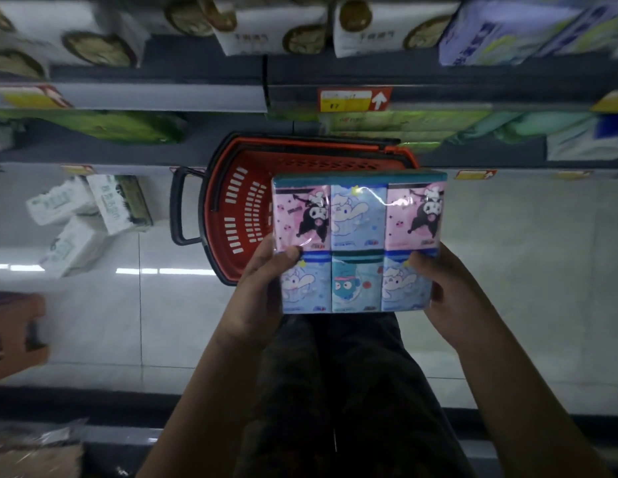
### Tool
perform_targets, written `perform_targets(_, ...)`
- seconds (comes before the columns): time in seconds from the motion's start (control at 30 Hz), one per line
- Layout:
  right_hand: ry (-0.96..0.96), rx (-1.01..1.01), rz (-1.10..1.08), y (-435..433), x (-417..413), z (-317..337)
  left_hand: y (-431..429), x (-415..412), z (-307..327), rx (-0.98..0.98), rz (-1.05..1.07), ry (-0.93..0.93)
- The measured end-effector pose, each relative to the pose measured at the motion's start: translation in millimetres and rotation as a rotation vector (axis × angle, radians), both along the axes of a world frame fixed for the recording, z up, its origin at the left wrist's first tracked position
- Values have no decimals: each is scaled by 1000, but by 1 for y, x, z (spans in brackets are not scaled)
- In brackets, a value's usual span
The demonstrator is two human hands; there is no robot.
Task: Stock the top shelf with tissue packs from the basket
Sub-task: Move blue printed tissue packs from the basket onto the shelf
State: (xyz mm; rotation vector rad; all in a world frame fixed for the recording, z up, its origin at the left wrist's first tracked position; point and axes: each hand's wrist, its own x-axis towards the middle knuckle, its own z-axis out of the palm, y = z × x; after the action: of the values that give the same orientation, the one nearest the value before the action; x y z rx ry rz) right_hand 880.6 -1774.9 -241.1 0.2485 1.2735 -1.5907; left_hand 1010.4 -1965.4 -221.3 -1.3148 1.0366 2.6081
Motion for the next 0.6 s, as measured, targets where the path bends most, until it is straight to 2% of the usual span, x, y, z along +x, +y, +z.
perform_targets(0.43,33,104,72,7,-8,83,9,-3,80,-52,-73,-92)
perform_targets(0.6,103,127,154,10,-13,120,1,-2,115,-139,-153,-17)
